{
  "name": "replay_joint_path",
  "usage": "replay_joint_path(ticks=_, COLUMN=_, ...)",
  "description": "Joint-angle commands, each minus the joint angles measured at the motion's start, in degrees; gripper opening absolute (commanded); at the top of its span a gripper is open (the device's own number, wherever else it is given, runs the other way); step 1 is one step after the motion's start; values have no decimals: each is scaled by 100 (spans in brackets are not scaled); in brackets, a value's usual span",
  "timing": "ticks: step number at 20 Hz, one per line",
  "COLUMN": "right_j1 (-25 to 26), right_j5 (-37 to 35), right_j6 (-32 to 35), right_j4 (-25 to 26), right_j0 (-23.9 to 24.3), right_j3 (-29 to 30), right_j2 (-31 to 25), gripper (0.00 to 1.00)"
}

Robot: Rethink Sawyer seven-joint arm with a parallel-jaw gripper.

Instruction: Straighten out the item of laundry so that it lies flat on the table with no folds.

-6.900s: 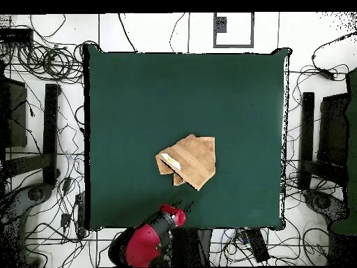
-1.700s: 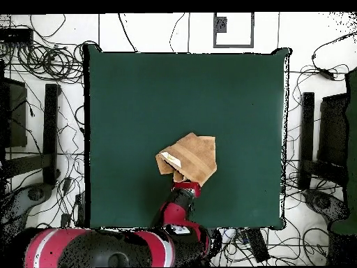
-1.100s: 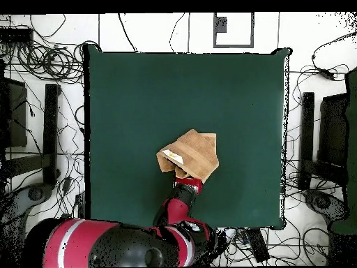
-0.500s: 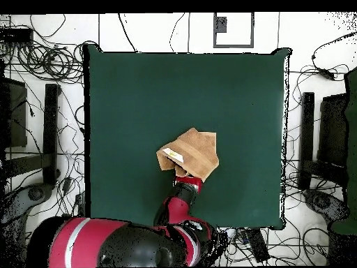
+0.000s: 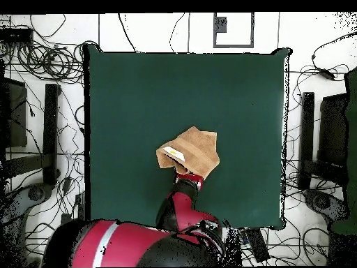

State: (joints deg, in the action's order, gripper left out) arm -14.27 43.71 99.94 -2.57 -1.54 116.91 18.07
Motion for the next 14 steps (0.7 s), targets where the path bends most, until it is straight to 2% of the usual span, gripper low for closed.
replay_joint_path(ticks=1, right_j1=-915, right_j5=-2086, right_j6=737, right_j4=-165, right_j0=87, right_j3=-702, right_j2=-1088, gripper=100)
replay_joint_path(ticks=5, right_j1=-1034, right_j5=-2449, right_j6=953, right_j4=-337, right_j0=147, right_j3=-596, right_j2=-1187, gripper=100)
replay_joint_path(ticks=14, right_j1=-1145, right_j5=-2507, right_j6=1142, right_j4=-503, right_j0=-86, right_j3=-523, right_j2=-1007, gripper=100)
